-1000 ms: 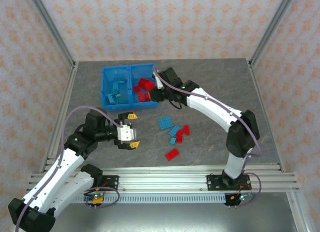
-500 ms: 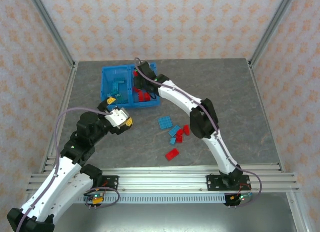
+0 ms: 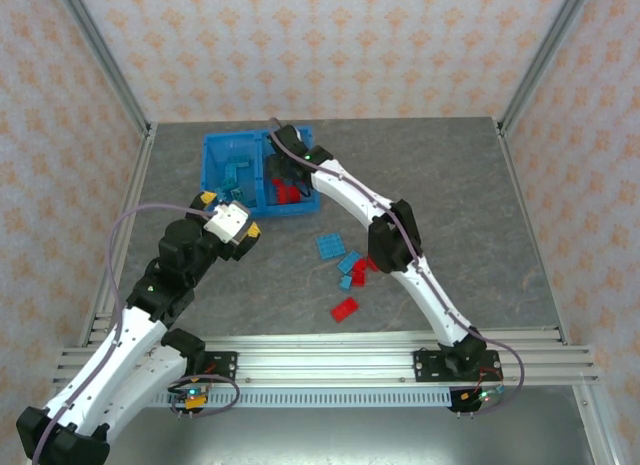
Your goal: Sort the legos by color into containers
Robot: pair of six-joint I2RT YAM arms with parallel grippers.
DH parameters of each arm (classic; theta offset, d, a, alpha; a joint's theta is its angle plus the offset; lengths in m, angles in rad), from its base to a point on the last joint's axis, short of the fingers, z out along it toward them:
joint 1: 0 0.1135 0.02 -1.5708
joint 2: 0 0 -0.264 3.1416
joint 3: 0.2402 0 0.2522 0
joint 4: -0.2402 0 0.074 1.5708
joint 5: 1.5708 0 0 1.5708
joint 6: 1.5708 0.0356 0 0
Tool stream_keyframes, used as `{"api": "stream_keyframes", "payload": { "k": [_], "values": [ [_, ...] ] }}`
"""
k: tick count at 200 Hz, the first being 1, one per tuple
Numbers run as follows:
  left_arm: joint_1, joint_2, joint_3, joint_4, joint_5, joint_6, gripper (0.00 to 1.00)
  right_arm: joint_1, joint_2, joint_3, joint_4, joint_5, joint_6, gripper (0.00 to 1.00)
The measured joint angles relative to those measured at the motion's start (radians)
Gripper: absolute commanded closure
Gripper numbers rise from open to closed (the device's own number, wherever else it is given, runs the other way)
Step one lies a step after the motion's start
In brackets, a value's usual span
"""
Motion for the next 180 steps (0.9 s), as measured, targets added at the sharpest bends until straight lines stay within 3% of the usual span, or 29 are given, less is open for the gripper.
{"api": "stream_keyframes", "payload": {
  "k": [22, 60, 89, 108, 149, 180],
  "values": [
    [0.0, 0.013, 0.0, 0.006, 0.012, -0.039, 0.0, -0.002, -0.178, -0.183, 0.019, 0.004, -0.018, 0.41],
    [0.0, 0.148, 0.058, 0.004, 0.079, -0.19, 0.0, -0.008, -0.65, -0.629, 0.186, -0.011, -0.065, 0.27],
    [-0.003, 0.377, 0.26, -0.1, 0.13, -0.402, 0.06, -0.023, -0.985, -0.931, 0.295, -0.025, -0.113, 0.09],
    [-0.04, 0.493, 0.376, -0.153, 0.14, -0.579, 0.11, -0.055, -1.154, -1.1, 0.316, -0.091, -0.136, 0.05],
    [-0.27, 0.714, 0.406, -0.15, 0.136, -0.956, 0.25, -0.155, -1.324, -1.379, 0.27, -0.333, -0.123, 0.02],
    [-0.355, 0.928, 0.407, -0.125, 0.13, -1.141, 0.34, -0.152, -1.357, -1.475, 0.191, -0.412, -0.119, 0.02]
  ]
}}
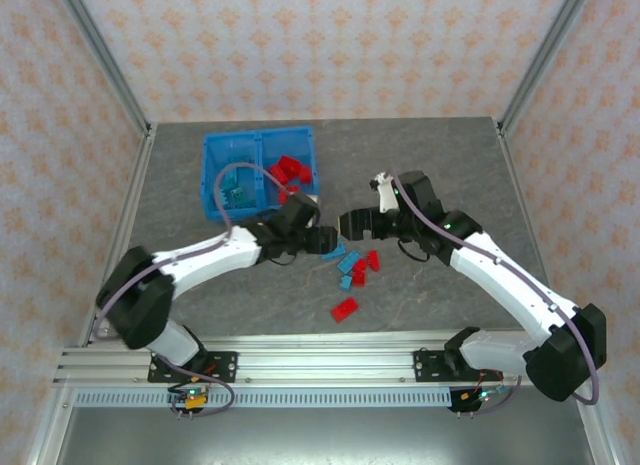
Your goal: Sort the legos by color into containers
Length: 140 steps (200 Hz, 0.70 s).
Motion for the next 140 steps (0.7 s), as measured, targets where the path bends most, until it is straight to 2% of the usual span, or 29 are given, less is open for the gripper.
{"api": "stream_keyframes", "payload": {
  "k": [16, 50, 90, 113, 140],
  "values": [
    [-0.005, 0.076, 0.0, 0.0, -0.015, -0.056, 0.38, 0.0, -0.01, -0.006, -0.031, 0.0, 0.0, 0.02],
    [-0.004, 0.149, 0.031, -0.007, -0.042, -0.072, 0.4, -0.002, -0.021, -0.006, -0.036, 0.0, 0.005, 0.01],
    [-0.004, 0.177, 0.052, 0.022, -0.039, -0.072, 0.42, -0.003, -0.013, -0.008, -0.035, -0.003, 0.014, 0.02],
    [-0.004, 0.199, 0.052, 0.027, -0.04, -0.076, 0.49, -0.003, 0.001, -0.008, -0.034, -0.007, 0.015, 0.02],
    [-0.004, 0.213, 0.052, 0.023, -0.058, -0.078, 0.5, -0.003, 0.006, -0.008, -0.034, -0.011, 0.021, 0.02]
  ]
}}
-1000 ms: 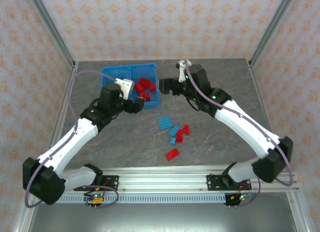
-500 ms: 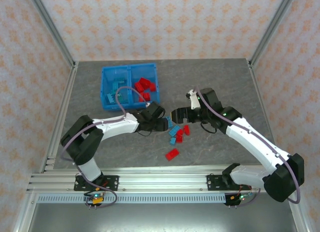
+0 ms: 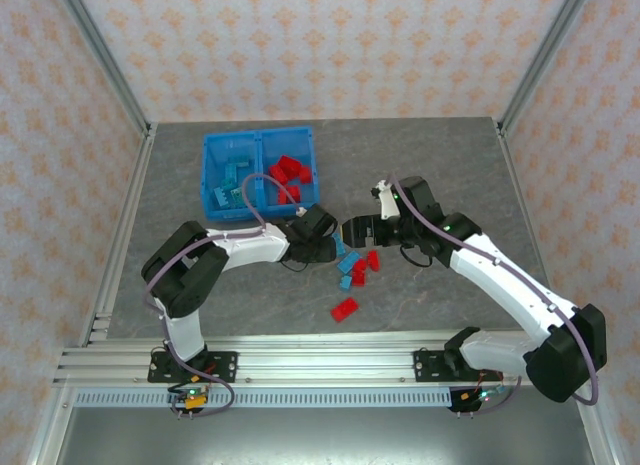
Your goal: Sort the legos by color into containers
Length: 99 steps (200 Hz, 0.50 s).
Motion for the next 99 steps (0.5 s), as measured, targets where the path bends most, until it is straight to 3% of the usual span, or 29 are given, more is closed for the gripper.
{"api": "stream_keyframes", "payload": {
  "k": [55, 79, 99],
  "values": [
    [-0.001, -0.026, -0.034, -0.031, -0.08, 0.054, 0.53, 0.0, 0.0, 0.0, 0.0, -0.004, 0.014, 0.02],
    [-0.001, -0.019, -0.022, -0.057, -0.11, 0.108, 0.68, 0.0, 0.0, 0.003, -0.005, -0.024, 0.019, 0.03],
    [-0.001, -0.019, -0.018, -0.061, -0.121, 0.137, 0.73, 0.0, 0.004, 0.012, -0.042, -0.068, 0.019, 0.05]
  ]
}}
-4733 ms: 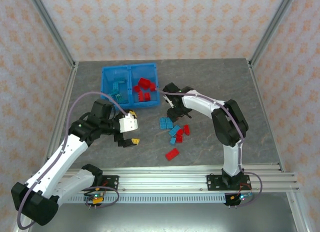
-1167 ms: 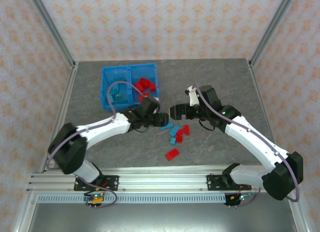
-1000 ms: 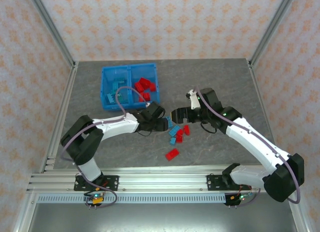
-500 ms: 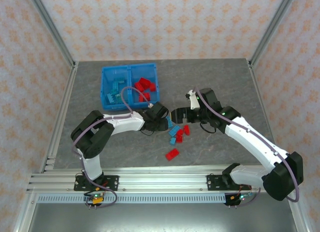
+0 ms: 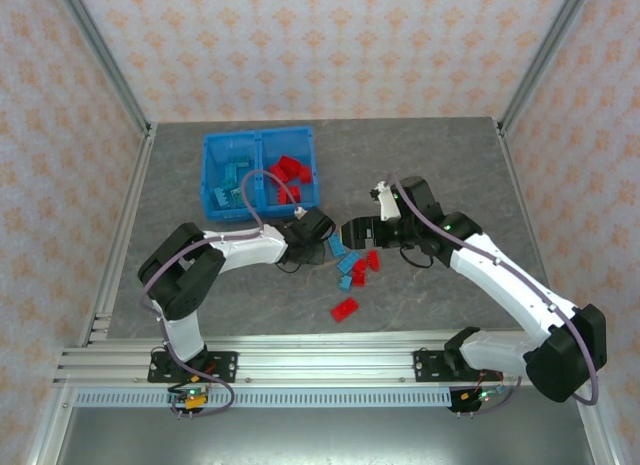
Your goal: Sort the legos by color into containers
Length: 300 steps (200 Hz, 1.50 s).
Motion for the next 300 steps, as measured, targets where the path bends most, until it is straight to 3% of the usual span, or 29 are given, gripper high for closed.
{"api": "stream_keyframes", "payload": {
  "k": [38, 72, 126, 164, 202, 235, 251, 268, 300],
  "values": [
    [0.006, -0.002, 0.0, 0.0, 0.008, 0.039, 0.75, 0.0, 0.041, 0.01, -0.122, -0.071, -0.004, 0.16],
    [0.052, -0.032, -0.011, -0.03, -0.001, 0.062, 0.75, 0.0, 0.069, 0.012, -0.209, -0.083, 0.0, 0.16],
    [0.128, -0.336, -0.009, -0.104, -0.117, 0.169, 0.75, 0.0, 0.069, 0.053, -0.229, -0.005, 0.008, 0.16],
    [0.27, -0.427, 0.077, -0.108, -0.182, 0.272, 0.75, 0.0, 0.077, 0.078, -0.219, 0.022, 0.02, 0.16],
    [0.459, -0.32, 0.189, -0.098, -0.23, 0.318, 0.75, 0.0, 0.087, 0.08, -0.211, 0.033, 0.04, 0.16],
    [0.509, -0.121, 0.291, -0.088, -0.245, 0.325, 0.72, 0.0, 0.082, 0.08, -0.208, 0.039, 0.055, 0.16],
    [0.526, -0.02, 0.354, -0.087, -0.232, 0.325, 0.65, 0.0, 0.065, 0.076, -0.208, 0.048, 0.061, 0.16],
    [0.55, 0.057, 0.401, -0.086, -0.211, 0.327, 0.51, 0.0, 0.035, 0.068, -0.208, 0.061, 0.069, 0.16],
    [0.571, 0.098, 0.429, -0.093, -0.187, 0.316, 0.41, 0.0, -0.003, 0.056, -0.204, 0.07, 0.084, 0.16]
  ]
}}
